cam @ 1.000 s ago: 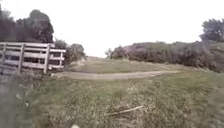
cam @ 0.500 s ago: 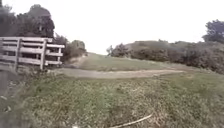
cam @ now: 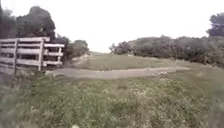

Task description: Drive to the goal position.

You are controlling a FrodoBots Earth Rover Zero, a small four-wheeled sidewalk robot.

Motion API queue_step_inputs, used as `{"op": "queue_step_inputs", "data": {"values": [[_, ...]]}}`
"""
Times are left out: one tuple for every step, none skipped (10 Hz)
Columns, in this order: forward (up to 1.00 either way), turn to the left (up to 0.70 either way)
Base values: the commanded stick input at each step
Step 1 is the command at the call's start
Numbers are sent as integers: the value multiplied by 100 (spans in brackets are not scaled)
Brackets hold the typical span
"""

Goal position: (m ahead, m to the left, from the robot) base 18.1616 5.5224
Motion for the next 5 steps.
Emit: {"op": "queue_step_inputs", "data": {"values": [[70, 0], [70, 0], [70, 0], [70, 0], [70, 0]]}}
